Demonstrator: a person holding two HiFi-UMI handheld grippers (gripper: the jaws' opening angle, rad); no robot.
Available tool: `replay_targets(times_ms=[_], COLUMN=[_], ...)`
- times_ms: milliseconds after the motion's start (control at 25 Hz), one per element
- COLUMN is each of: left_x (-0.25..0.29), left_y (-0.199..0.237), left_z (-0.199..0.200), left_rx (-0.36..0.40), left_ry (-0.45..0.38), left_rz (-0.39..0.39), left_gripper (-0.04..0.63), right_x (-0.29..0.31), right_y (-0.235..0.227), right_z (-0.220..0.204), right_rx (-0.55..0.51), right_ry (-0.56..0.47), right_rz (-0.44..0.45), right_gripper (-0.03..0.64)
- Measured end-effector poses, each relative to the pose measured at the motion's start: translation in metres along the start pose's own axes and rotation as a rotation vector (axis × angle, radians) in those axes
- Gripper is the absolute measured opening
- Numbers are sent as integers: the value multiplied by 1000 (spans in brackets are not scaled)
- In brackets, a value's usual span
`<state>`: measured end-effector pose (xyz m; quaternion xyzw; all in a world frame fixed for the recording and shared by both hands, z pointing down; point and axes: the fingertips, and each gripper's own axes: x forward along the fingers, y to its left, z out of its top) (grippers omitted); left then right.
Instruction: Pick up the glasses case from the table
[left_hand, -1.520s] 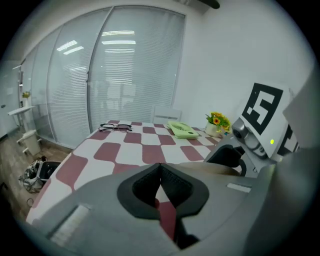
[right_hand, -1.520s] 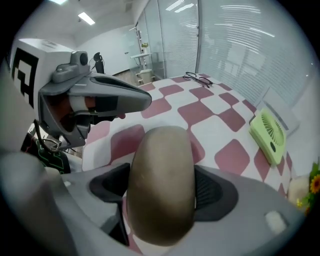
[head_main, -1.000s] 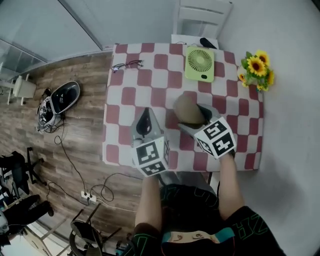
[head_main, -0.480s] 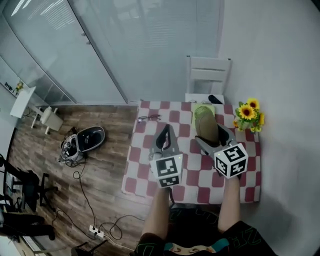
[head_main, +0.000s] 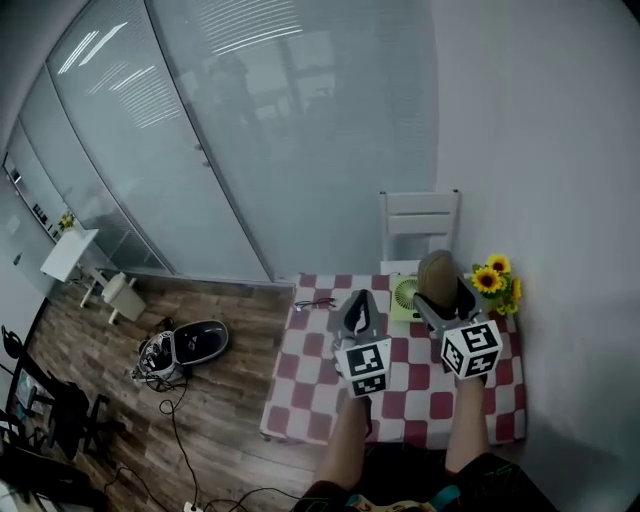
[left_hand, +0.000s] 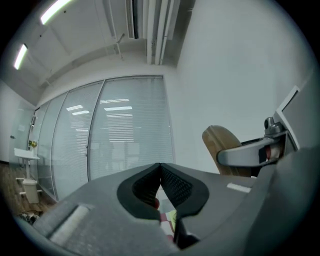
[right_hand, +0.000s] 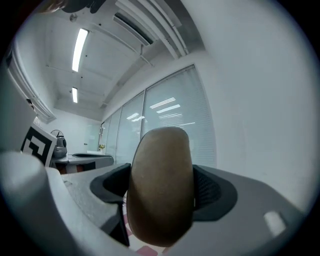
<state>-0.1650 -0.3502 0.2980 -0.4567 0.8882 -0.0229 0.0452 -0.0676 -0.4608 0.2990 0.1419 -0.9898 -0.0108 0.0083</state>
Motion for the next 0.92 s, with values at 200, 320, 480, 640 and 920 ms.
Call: replay_targets(times_ms=[200,320,480,640,920], left_x=[-1,-2,-3,-4,-3], left_y=[-2,0,2,-2,0], left_z=[15,20,23,28,18], left_rx=[10,15,25,38,26], left_ry=[-49,-62,-77,-91,-89], left_rz=[13,24,31,32,43], left_gripper=[11,11,11,11,11], right_x=[-6,-6,-3,0,8], right_y=[-11,-15,-15,-13,-12], right_z=[12,15,18,23,20], right_rx=[-26,-40,-75,-103,-122], right_ry=[-33,-40,-54,-70,-84], right_rz=[-15,-15,-4,17,31], right_gripper=[382,382,382,382,382])
